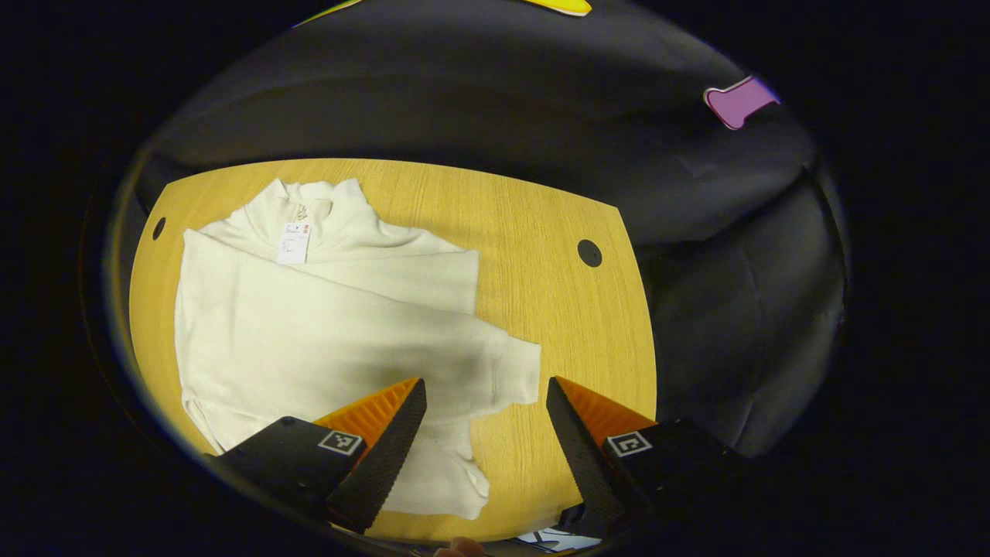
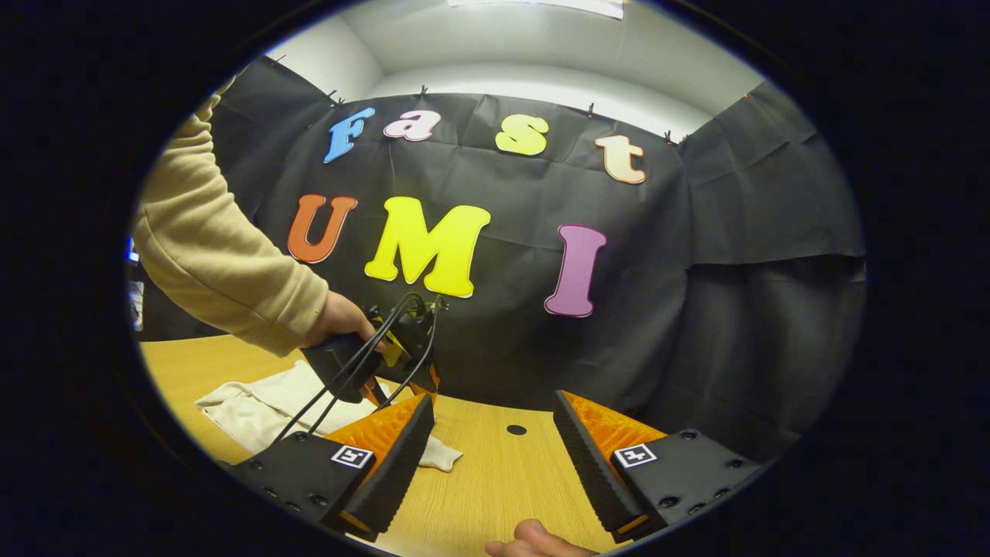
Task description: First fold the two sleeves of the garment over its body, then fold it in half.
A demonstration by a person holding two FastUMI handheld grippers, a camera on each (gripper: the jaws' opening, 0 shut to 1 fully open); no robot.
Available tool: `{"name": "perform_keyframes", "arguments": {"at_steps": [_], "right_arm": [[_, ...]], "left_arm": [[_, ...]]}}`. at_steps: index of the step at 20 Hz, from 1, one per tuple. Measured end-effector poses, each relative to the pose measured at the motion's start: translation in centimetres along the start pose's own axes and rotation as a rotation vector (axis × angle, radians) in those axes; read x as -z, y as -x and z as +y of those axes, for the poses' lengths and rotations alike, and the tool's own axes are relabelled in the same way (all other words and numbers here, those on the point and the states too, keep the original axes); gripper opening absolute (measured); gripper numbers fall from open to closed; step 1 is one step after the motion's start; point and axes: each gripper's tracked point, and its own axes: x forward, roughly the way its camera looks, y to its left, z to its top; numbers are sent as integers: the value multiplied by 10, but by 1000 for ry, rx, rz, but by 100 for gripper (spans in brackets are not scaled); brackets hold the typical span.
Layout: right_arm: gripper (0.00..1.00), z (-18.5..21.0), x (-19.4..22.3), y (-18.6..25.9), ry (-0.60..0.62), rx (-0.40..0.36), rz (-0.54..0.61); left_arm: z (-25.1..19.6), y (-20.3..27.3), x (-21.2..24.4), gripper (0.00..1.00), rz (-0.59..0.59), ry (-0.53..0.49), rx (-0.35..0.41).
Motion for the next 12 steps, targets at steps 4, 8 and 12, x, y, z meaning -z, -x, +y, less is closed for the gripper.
{"name": "perform_keyframes", "arguments": {"at_steps": [4, 8, 12], "right_arm": [[97, 35, 7, -6, 2, -54, 28], [97, 76, 26, -14, 13, -102, 74], [96, 106, 49, -24, 30, -131, 121]], "left_arm": [[81, 43, 20, 99, -114, -95, -136], [157, 72, 63, 99, -160, -100, -236], [206, 87, 92, 99, -156, -68, -287]]}}
